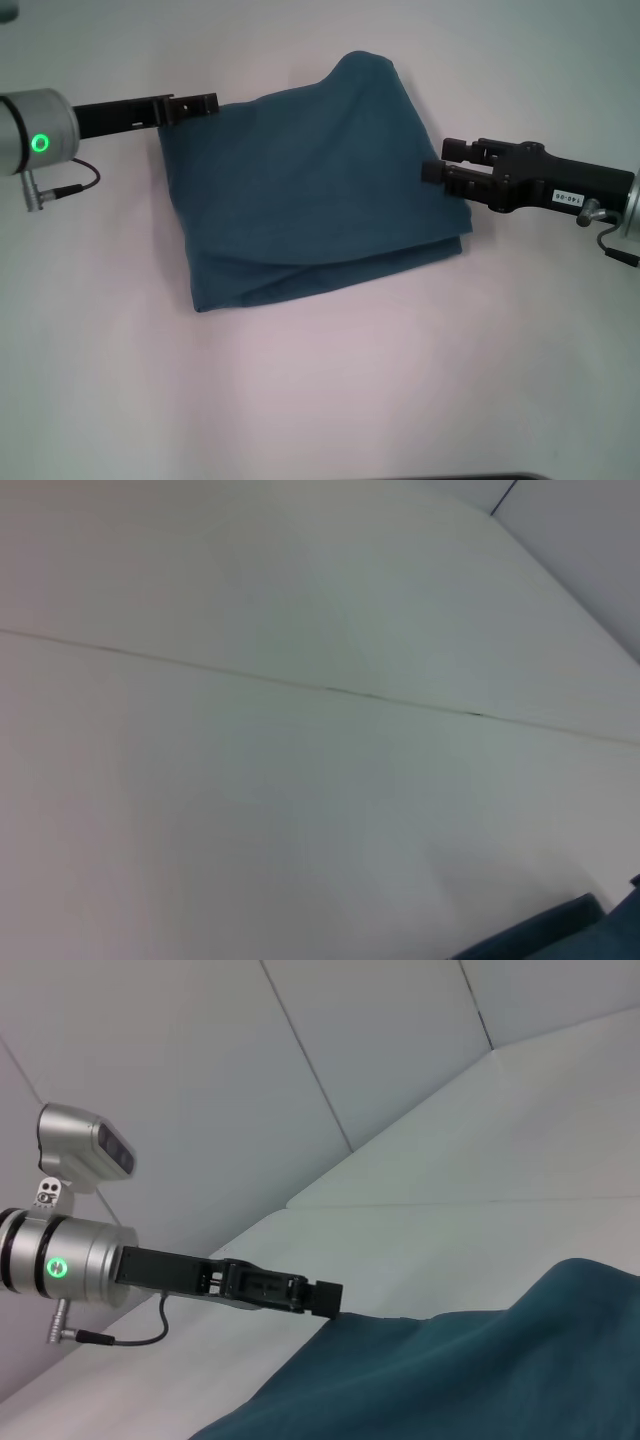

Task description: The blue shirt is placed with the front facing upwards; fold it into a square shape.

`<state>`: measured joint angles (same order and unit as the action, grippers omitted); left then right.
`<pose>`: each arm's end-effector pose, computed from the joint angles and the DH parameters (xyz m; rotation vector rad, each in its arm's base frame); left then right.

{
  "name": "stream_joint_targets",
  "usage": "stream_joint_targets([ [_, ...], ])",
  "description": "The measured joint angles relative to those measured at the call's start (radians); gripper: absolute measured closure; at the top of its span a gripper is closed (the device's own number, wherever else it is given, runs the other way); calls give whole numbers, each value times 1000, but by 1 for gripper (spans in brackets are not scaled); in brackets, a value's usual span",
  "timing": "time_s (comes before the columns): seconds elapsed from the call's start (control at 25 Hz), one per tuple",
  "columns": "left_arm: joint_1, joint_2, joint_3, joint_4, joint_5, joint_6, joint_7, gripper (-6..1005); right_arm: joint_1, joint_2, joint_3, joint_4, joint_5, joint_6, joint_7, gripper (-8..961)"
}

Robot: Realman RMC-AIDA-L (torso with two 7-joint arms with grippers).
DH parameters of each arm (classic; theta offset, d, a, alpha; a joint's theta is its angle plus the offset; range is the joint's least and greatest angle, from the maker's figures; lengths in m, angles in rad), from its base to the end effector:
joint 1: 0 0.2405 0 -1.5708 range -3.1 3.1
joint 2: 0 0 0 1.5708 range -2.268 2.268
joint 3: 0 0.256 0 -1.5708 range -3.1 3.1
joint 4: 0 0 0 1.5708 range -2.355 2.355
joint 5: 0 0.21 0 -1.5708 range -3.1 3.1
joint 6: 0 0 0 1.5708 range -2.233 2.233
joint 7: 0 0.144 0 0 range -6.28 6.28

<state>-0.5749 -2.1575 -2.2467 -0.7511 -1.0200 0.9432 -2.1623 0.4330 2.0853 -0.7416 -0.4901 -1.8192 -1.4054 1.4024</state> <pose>-0.2678 0.3930 -0.0265 -2.1563 -1.3730 -0.4535 0.2977 0.3084 -0.0252 -2.4923 0.9795 0.8145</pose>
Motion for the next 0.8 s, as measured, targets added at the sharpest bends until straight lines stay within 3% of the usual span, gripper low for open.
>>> stream_joint_targets([
  [0.48, 11, 0, -7, 3, 15, -41, -11, 229, -6, -1, 1, -1, 0, -2, 3, 367],
  [0.8, 10, -2, 58, 6, 15, -34, -7, 243, -7, -1, 1, 0, 0, -1, 8, 366],
])
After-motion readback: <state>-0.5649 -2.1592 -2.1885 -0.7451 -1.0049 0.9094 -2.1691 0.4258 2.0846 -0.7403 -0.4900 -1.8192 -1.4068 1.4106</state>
